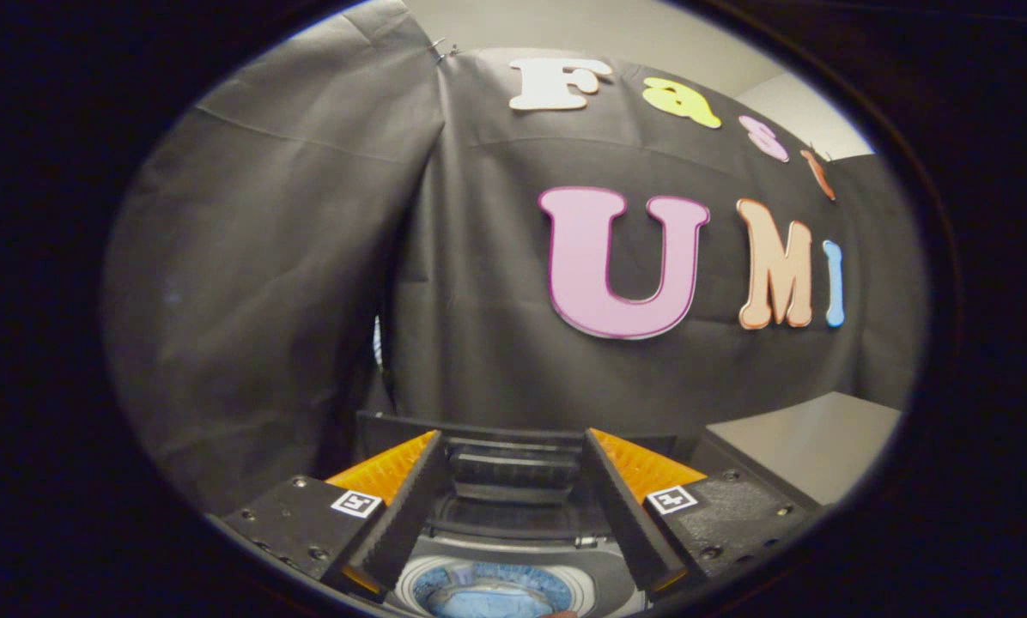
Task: Put the clothes into the washing machine and then close the washing machine lid.
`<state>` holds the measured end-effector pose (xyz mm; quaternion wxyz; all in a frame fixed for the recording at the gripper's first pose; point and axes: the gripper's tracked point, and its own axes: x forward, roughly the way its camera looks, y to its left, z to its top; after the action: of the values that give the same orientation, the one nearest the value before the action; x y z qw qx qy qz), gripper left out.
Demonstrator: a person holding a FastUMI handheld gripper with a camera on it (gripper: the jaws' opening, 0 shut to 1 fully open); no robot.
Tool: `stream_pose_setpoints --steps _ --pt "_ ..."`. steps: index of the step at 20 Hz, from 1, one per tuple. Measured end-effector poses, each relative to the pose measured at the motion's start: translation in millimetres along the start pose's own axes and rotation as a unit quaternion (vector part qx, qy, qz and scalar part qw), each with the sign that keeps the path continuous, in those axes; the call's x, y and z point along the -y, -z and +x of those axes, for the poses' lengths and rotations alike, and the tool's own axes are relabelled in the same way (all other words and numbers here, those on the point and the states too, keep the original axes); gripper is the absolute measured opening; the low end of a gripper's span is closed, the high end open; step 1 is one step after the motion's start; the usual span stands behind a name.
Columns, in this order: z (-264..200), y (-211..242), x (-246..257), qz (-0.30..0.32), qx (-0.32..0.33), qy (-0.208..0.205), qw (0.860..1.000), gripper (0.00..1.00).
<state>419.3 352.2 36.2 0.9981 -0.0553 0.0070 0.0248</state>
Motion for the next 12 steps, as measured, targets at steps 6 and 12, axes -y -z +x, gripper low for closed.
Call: stream_pose_setpoints --steps 6,12 --pt "77.8 5.2 6.0 0.046 0.015 -0.001 0.999 0.97" --pt "139.1 51.8 21.5 0.048 -0.024 0.037 0.998 0.97"
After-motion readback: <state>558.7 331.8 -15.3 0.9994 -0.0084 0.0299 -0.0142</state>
